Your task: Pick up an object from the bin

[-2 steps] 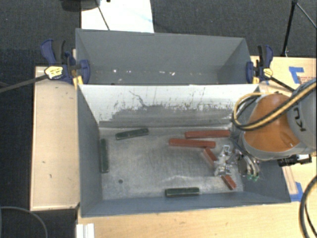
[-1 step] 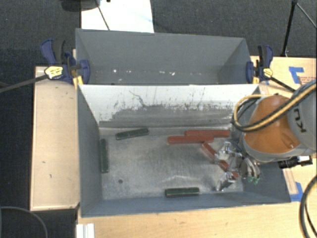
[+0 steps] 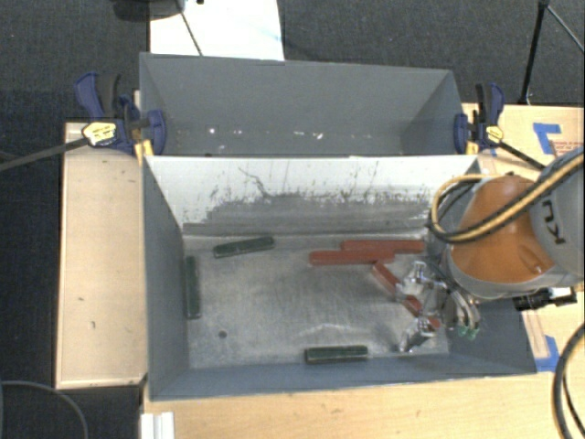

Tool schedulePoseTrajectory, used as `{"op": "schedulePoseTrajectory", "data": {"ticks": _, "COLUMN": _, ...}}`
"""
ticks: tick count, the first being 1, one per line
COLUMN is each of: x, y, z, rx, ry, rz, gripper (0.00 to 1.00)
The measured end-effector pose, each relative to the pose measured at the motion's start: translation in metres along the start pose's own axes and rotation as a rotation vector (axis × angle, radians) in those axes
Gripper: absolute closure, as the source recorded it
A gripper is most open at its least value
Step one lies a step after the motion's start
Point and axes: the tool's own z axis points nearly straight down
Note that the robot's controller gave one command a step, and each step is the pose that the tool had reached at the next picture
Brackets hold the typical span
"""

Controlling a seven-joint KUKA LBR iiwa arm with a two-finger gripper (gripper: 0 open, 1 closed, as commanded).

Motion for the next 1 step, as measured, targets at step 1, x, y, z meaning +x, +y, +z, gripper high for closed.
{"op": "schedulePoseTrajectory", "data": {"ticks": 1, "x": -0.0249, "y": -0.0216, "z": -0.0109, "rx": -0.005, "ry": 0.007, "rz": -0.031, "gripper": 0.00}}
